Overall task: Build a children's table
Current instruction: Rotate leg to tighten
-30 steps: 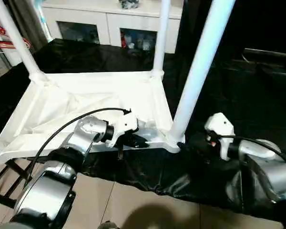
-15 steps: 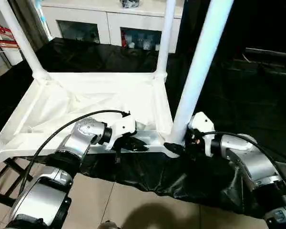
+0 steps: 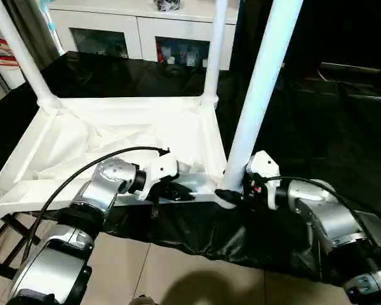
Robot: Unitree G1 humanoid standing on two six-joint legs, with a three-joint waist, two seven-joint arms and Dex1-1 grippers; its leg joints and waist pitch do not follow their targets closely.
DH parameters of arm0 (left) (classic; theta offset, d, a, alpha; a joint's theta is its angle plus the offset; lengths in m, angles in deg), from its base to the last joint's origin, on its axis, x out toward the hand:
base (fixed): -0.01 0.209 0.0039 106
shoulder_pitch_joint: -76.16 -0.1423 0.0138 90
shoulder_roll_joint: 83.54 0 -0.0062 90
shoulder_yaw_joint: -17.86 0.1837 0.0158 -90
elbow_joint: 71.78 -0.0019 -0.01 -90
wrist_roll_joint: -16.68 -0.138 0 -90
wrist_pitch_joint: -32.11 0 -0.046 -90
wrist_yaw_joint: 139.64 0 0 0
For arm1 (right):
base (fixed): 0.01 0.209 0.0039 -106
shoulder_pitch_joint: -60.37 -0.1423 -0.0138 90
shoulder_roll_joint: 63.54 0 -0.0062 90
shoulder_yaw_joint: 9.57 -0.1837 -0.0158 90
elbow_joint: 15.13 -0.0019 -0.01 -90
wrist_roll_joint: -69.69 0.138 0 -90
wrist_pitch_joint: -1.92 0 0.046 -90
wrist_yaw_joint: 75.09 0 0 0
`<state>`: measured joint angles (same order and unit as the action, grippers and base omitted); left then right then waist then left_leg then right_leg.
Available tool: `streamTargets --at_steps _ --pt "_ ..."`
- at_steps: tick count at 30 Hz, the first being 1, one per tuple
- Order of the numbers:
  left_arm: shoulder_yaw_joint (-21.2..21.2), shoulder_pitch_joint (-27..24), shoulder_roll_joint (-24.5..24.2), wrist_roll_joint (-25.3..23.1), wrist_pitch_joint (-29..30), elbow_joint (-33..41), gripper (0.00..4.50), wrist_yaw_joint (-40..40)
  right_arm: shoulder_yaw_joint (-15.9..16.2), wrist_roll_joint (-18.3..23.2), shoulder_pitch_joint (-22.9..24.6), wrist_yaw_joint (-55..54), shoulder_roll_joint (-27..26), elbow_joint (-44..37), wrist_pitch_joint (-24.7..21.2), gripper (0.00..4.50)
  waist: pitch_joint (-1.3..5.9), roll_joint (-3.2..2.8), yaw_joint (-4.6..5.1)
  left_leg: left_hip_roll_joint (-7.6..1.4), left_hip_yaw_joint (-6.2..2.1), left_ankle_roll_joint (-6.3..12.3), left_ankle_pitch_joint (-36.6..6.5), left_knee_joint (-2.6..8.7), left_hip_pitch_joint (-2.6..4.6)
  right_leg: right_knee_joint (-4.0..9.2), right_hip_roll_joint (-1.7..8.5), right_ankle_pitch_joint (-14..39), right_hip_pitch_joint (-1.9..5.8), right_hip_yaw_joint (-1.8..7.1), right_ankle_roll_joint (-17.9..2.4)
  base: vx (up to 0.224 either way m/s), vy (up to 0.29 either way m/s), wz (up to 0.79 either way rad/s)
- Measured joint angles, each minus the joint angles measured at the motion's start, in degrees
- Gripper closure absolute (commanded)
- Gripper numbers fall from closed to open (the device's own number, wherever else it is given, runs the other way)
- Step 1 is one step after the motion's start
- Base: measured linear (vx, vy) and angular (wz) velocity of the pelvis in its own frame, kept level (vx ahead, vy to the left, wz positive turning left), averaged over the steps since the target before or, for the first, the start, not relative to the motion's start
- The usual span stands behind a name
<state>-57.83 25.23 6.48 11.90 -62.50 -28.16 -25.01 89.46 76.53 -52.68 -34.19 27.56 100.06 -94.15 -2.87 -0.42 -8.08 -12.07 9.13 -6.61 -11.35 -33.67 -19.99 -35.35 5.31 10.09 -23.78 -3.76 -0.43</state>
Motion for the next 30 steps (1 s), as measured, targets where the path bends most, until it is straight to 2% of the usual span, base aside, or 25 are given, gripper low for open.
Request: streamTargets --at_steps 4,8,12,13,15,18,19,20,23,26,30 --pt "-0.22 1.10 3.81 -2.08 1.99 -0.93 4.50 8.37 -3.53 -1.36 0.11 -14.12 -6.37 2.10 -0.07 1.77 0.02 -0.01 -0.09 0.02 -0.01 -0.01 0.01 0.03 0.03 0.03 0.02 -0.02 0.06 0.00 0.02 0.000 0.000 0.00" --pt "-0.23 1.80 7.43 -4.01 3.77 -1.89 4.50 15.49 -6.33 -2.93 -2.04 -26.42 -12.02 5.70 -0.10 1.77 0.25 -0.24 -0.12 0.10 -0.02 -0.01 0.00 0.04 0.05 0.12 0.08 -0.04 0.16 0.06 0.05 0.000 0.000 0.00" --pt "0.02 1.85 9.00 -4.24 4.87 -2.11 4.50 18.69 -7.43 -4.03 -3.54 -31.92 -14.28 8.22 0.91 1.77 0.57 -0.58 -0.10 0.12 -0.04 0.00 0.00 0.09 0.04 0.26 0.09 0.03 0.25 0.07 0.17 0.000 0.000 0.00" --pt "0.12 1.81 9.10 -4.35 4.88 -2.06 4.50 18.75 -7.43 -4.39 -3.57 -31.92 -14.29 8.60 1.70 1.43 0.58 -0.59 -0.12 0.12 -0.05 0.00 0.00 0.12 0.04 0.29 0.09 0.04 0.26 0.06 0.17 0.000 0.000 0.00" --pt "0.17 1.43 9.09 -4.72 4.88 -1.45 4.50 18.50 -7.43 -4.72 -3.47 -31.39 -14.30 8.80 2.52 1.09 0.60 -0.62 -0.08 0.12 -0.06 0.00 0.00 0.16 0.04 0.31 0.09 0.03 0.26 0.05 0.17 0.000 0.000 0.00" --pt "-0.04 0.48 8.33 -4.74 4.88 0.05 4.50 17.11 -7.44 -3.63 -2.55 -27.28 -13.67 7.43 2.43 1.06 0.63 -0.67 -0.05 0.11 -0.07 0.00 0.00 0.20 0.04 0.32 0.09 0.03 0.25 0.04 0.17 0.000 0.000 0.00" --pt "-0.10 0.01 7.98 -4.55 4.88 0.81 4.50 16.27 -7.43 -3.00 -1.80 -25.33 -12.94 6.49 2.44 0.69 0.65 -0.70 -0.03 0.11 -0.07 0.01 0.00 0.24 0.04 0.33 0.08 0.06 0.25 0.04 0.20 0.000 0.000 0.00" --pt "-0.15 -0.21 7.78 -4.44 4.88 1.15 4.50 15.84 -7.41 -2.82 -1.63 -24.08 -12.52 6.25 2.43 0.62 0.67 -0.73 0.01 0.11 -0.07 0.01 0.00 0.29 0.04 0.33 0.07 0.07 0.23 0.04 0.23 0.000 0.000 0.00" --pt "-0.19 -0.83 6.65 -3.56 4.84 2.35 4.50 13.98 -6.02 -2.64 -0.68 -19.39 -10.58 4.45 2.32 0.60 0.68 -0.75 0.05 0.12 -0.06 0.00 0.00 0.54 0.00 0.33 0.02 0.08 0.04 0.04 0.22 0.000 0.000 0.00" --pt "-0.22 -2.96 3.59 -1.36 4.04 5.35 4.50 7.49 -2.06 -2.46 1.43 -8.40 -4.26 1.13 2.29 0.60 0.68 -0.75 -0.14 0.11 -0.06 0.00 0.01 0.71 0.02 0.31 -0.01 0.21 0.00 -0.02 0.23 0.000 0.000 0.00" --pt "-0.11 -4.77 1.06 0.28 3.56 8.00 4.50 0.34 0.01 -1.28 2.77 1.96 -0.04 -2.07 2.29 0.60 0.66 -0.72 -0.27 0.08 -0.04 0.00 0.01 0.68 -0.02 0.32 0.03 0.21 0.00 0.00 0.23 0.000 0.000 0.00"
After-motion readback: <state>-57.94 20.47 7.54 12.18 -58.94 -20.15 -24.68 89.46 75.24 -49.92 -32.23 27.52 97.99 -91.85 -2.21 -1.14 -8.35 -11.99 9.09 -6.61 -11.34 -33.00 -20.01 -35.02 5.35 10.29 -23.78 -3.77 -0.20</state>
